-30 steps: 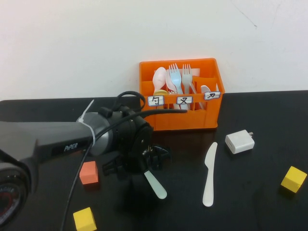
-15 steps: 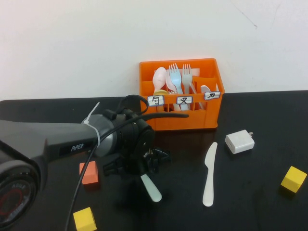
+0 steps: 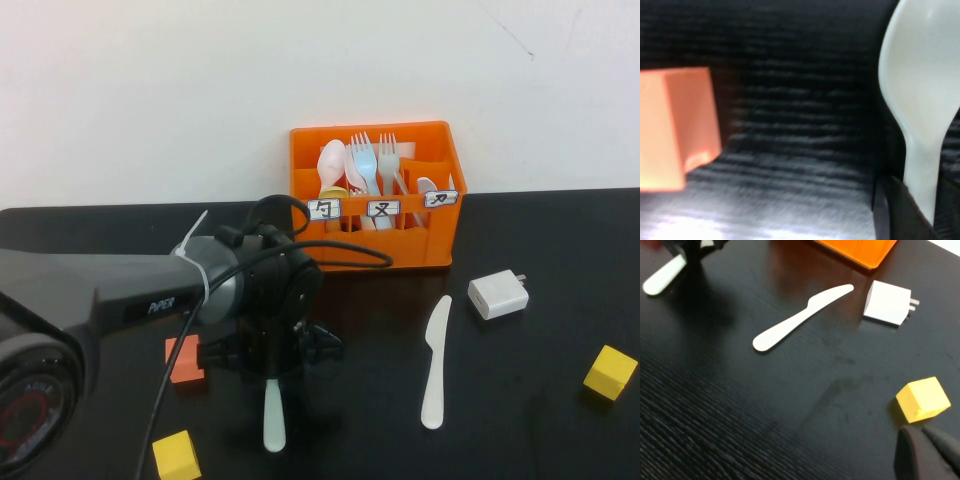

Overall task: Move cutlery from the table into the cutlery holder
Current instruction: Pick up the spoon, then place the spoon on the box, then pick up the knife

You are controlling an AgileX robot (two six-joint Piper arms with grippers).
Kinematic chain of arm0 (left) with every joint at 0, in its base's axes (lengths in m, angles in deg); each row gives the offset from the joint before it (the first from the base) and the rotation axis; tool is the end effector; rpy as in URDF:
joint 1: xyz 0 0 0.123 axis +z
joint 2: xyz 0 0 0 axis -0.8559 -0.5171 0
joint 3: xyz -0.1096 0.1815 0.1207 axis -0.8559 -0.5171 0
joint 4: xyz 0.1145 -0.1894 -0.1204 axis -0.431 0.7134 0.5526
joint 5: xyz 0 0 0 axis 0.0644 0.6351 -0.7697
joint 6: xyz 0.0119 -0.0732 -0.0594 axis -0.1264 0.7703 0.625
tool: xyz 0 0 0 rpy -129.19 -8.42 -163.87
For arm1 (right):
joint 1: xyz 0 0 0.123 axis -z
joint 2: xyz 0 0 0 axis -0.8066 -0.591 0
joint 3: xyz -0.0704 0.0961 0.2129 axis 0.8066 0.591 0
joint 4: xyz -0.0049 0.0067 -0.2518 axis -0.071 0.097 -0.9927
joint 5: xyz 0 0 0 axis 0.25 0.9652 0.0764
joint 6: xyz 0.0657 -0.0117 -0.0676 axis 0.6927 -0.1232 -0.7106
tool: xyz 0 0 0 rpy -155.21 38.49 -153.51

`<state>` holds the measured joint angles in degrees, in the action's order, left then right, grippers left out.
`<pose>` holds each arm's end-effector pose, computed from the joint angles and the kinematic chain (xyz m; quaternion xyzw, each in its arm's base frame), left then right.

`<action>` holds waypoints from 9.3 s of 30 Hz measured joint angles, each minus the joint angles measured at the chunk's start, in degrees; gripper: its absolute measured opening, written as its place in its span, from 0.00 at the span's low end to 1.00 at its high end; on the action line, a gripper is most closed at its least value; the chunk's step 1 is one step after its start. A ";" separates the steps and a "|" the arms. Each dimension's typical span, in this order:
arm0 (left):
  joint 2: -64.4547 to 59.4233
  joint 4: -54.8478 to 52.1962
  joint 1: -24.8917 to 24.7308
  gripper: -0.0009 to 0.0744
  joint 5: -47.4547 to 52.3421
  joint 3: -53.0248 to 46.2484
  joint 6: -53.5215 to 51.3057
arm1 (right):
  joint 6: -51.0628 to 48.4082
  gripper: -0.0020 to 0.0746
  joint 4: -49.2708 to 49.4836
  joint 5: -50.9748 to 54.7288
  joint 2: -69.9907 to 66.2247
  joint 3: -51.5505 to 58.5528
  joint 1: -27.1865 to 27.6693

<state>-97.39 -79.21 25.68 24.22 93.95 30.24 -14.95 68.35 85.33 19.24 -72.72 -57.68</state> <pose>0.3242 -0.1962 0.0919 -0.0822 0.9896 -0.0042 0.1184 0.1400 0.0363 0.2302 -0.2806 0.8422 0.0444 0.4583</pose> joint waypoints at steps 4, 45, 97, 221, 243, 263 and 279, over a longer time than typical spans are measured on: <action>1.26 -0.10 -0.12 0.16 2.29 -0.71 -0.20 | 0.00 0.02 0.00 -0.10 0.00 0.00 0.00; 11.13 -67.61 8.39 0.16 -41.82 6.22 48.29 | -1.91 0.02 0.00 -1.47 0.00 0.00 0.00; 1.84 -84.07 8.71 0.49 -39.33 13.82 48.36 | -2.69 0.02 0.00 -1.47 0.00 0.00 0.00; 86.81 22.03 8.73 0.01 -4.07 -48.40 -33.98 | 50.99 0.70 -30.14 -0.82 -83.75 -49.17 -30.72; 86.81 22.05 8.73 0.01 -6.26 -50.16 -33.98 | 55.65 0.65 -36.08 -2.35 -86.15 -52.00 -30.85; 86.81 22.15 8.73 0.01 -6.59 -50.16 -33.98 | 53.88 0.54 -35.71 3.12 -86.93 -52.13 -28.25; 86.81 21.96 8.73 0.01 -7.44 -51.28 -33.98 | 53.79 0.23 -34.18 3.40 -87.93 -53.06 -28.18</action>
<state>-10.59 -57.26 34.40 16.78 42.67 -3.74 38.84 34.17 88.72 -68.69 -125.78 -85.86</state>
